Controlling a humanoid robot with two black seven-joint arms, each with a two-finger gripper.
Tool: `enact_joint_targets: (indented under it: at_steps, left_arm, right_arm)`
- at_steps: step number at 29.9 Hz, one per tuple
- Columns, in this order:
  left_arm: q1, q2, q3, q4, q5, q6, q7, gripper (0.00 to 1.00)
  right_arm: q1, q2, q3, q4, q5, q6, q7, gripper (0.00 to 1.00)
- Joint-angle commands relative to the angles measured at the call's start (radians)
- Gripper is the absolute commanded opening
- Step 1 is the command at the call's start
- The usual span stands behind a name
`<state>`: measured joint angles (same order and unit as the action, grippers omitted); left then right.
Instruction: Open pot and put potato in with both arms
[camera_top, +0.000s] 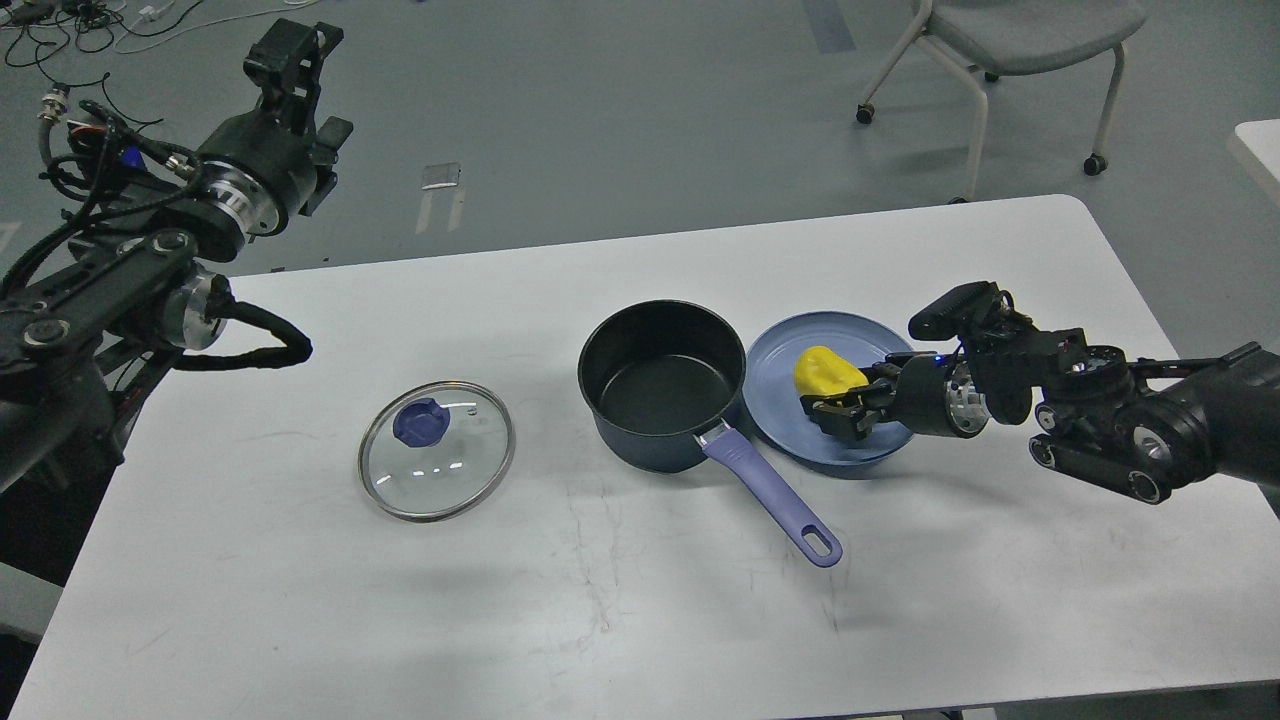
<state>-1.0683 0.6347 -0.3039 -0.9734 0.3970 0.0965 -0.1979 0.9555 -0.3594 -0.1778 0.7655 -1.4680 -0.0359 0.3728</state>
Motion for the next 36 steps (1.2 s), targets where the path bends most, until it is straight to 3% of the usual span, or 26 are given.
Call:
enact_joint_targets:
  at_steps: [1,11,16,20,21,23,25,36]
  left_arm:
    - [0.005,-0.004,0.006,0.001,0.002,0.003,-0.012,0.98]
    - [0.004,-0.009,0.006,0.001,0.003,0.003,-0.018,0.98]
    - [0.013,-0.009,0.008,0.001,0.005,0.003,-0.018,0.98]
    - [0.019,-0.007,0.006,0.001,0.005,0.003,-0.018,0.98]
    - [0.019,-0.006,0.006,0.001,0.005,0.003,-0.018,0.98]
    - [0.019,-0.004,0.006,0.001,0.005,0.003,-0.020,0.98]
    - [0.017,-0.003,0.006,0.001,0.005,0.003,-0.020,0.98]
    - [0.019,-0.026,-0.001,-0.001,0.000,-0.005,-0.014,0.98]
  right_arm:
    - [0.018,0.000,0.008,-0.003,0.005,-0.050,0.000,0.32]
    - [0.161,0.003,0.072,0.064,0.025,-0.081,0.024,0.32]
    - [0.187,0.181,0.052,0.057,0.035,-0.042,0.024,0.41]
    - [0.186,0.229,0.035,0.040,0.064,-0.010,0.026,0.46]
    - [0.184,0.250,0.028,0.025,0.078,-0.010,0.032,0.48]
    - [0.187,0.275,0.023,0.023,0.084,-0.009,0.034,0.70]
    - [0.193,0.278,0.021,0.015,0.086,-0.009,0.025,1.00]
    - [0.227,0.171,0.034,0.051,0.256,-0.002,0.024,1.00]
